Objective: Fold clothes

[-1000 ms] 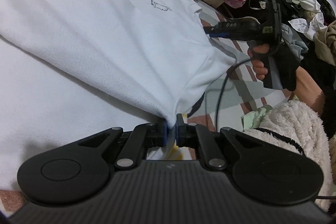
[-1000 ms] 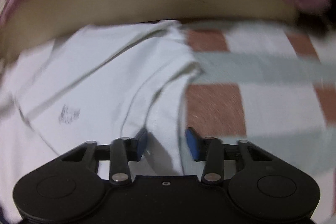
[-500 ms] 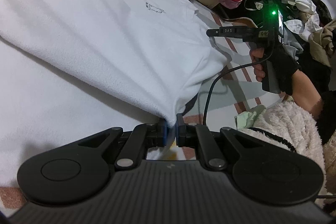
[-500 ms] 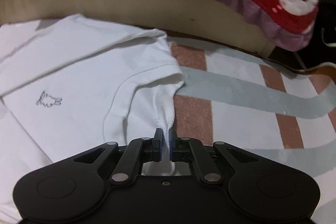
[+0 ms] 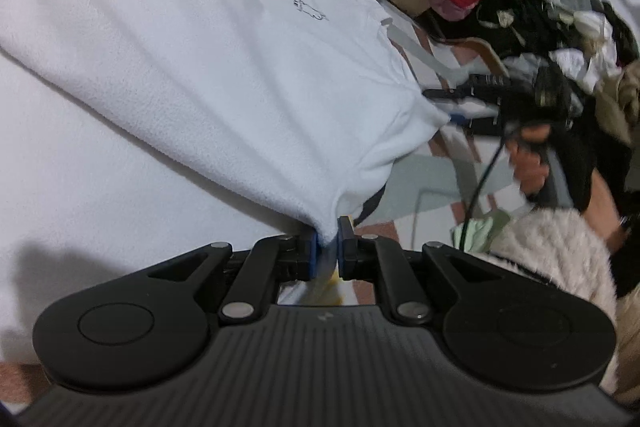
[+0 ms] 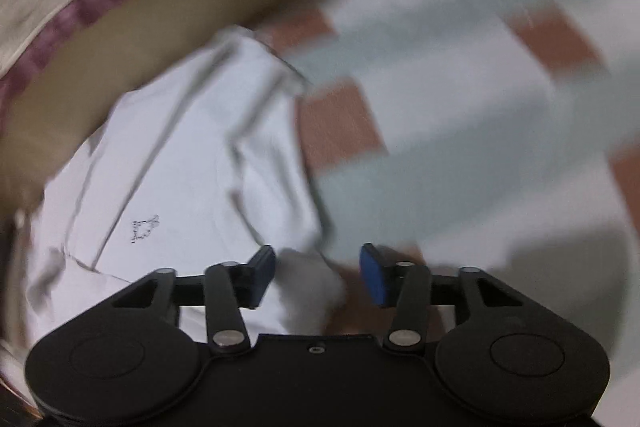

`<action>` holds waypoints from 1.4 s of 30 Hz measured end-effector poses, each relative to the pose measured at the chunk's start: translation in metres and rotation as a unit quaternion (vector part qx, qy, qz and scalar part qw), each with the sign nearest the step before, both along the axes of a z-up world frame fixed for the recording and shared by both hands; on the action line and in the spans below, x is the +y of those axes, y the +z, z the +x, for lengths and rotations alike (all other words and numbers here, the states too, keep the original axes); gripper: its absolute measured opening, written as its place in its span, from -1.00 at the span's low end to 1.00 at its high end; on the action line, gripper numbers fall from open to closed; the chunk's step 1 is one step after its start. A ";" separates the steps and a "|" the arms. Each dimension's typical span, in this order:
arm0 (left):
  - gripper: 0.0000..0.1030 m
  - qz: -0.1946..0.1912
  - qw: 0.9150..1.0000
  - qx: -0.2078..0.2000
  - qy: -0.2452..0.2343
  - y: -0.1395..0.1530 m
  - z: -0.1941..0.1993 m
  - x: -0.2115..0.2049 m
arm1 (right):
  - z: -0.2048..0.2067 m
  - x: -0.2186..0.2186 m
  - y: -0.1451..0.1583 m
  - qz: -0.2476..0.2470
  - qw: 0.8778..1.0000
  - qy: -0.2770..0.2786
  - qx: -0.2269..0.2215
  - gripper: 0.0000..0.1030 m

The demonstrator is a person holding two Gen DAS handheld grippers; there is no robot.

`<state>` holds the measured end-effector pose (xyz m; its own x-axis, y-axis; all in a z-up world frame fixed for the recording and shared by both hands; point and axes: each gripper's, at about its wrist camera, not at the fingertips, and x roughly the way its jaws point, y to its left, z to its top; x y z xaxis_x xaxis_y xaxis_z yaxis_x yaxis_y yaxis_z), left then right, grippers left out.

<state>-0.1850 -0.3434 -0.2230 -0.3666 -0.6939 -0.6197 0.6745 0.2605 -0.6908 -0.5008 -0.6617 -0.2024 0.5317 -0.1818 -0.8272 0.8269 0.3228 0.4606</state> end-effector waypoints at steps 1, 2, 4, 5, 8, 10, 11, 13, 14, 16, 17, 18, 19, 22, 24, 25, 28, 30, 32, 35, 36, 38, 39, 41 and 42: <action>-0.79 -0.001 1.000 0.008 0.005 -0.002 0.001 -0.003 | -0.006 -0.002 -0.001 0.014 1.000 -0.014 -0.019 0.08; -0.78 -0.002 1.000 0.013 0.010 -0.003 0.002 -0.006 | -0.007 -0.003 -0.003 0.024 0.999 -0.018 -0.026 0.08; -0.76 -0.007 1.000 0.011 0.012 -0.003 0.001 -0.011 | 0.003 0.002 -0.002 0.014 1.000 0.006 -0.018 -0.19; -0.76 -0.009 1.000 0.008 0.010 -0.003 -0.001 -0.012 | 0.011 0.006 -0.002 0.006 1.000 0.028 -0.012 -0.57; -0.85 -0.003 1.000 0.004 -0.006 0.003 -0.007 -0.010 | 0.036 0.028 0.015 -0.078 0.991 0.085 0.074 -0.94; -0.85 0.006 1.000 0.011 -0.004 0.006 -0.007 -0.006 | 0.052 0.045 0.026 -0.164 0.961 0.096 0.202 -1.00; -0.85 0.010 1.000 0.015 -0.004 0.007 -0.008 -0.004 | 0.059 0.052 0.028 -0.206 0.935 0.095 0.274 -1.00; -0.85 0.027 1.000 0.008 -0.002 0.003 -0.009 -0.004 | 0.058 0.048 0.022 -0.211 0.926 0.086 0.302 -1.00; -0.85 0.029 1.000 0.003 -0.002 0.001 -0.011 -0.005 | 0.054 0.044 0.021 -0.200 0.939 0.078 0.270 -1.00; -0.85 0.026 1.000 -0.012 -0.005 0.003 -0.015 -0.006 | 0.051 0.046 0.028 -0.196 0.957 0.079 0.199 -0.81; -0.85 0.025 0.999 -0.020 -0.009 0.005 -0.016 -0.006 | 0.054 0.052 0.036 -0.204 0.962 0.091 0.160 -0.79; -0.85 0.023 1.000 -0.019 -0.009 0.006 -0.017 -0.005 | 0.059 0.061 0.042 -0.200 0.968 0.114 0.100 -0.76; -0.86 0.021 1.000 -0.011 -0.006 0.006 -0.016 -0.003 | 0.064 0.070 0.049 -0.193 0.971 0.138 0.039 -0.51; -0.86 0.004 1.000 0.016 0.007 0.009 -0.011 0.004 | 0.092 0.088 0.046 -0.124 0.959 0.250 -0.056 0.24; -0.86 -0.002 1.000 0.014 0.006 0.011 -0.009 0.007 | 0.112 0.100 0.035 -0.119 0.939 0.322 -0.031 0.25; -0.86 -0.002 1.000 0.005 0.002 0.012 -0.009 0.007 | 0.121 0.106 0.029 -0.125 0.928 0.351 -0.006 0.25; -0.86 -0.007 0.999 -0.041 -0.023 0.017 -0.018 0.005 | 0.133 0.107 0.012 -0.147 0.900 0.406 0.064 0.27; -0.86 -0.011 0.998 -0.054 -0.033 0.020 -0.022 0.005 | 0.132 0.098 0.007 -0.121 0.892 0.430 0.071 0.32; -0.86 -0.013 0.998 -0.048 -0.040 0.022 -0.021 0.006 | 0.126 0.090 0.008 -0.075 0.889 0.447 0.061 0.00; -0.86 -0.018 0.996 -0.062 -0.067 0.030 -0.024 0.008 | 0.117 0.078 0.009 -0.006 0.881 0.471 0.047 -0.87; -0.86 -0.011 0.994 -0.075 -0.078 0.031 -0.027 0.008 | 0.114 0.075 0.009 0.017 0.877 0.479 0.041 -0.88; -0.87 0.013 0.991 -0.095 -0.093 0.028 -0.035 0.007 | 0.103 0.068 0.006 0.026 0.885 0.462 0.048 -0.88; -0.87 0.023 0.990 -0.103 -0.095 0.023 -0.039 0.007 | 0.101 0.067 0.001 0.034 0.889 0.455 0.046 -0.89; -0.86 0.028 0.989 -0.107 -0.094 0.019 -0.042 0.010 | 0.101 0.068 -0.009 0.046 0.892 0.448 0.047 -0.88; -0.86 0.030 0.990 -0.106 -0.093 0.019 -0.041 0.012 | 0.102 0.069 -0.014 0.049 0.891 0.448 0.052 -0.88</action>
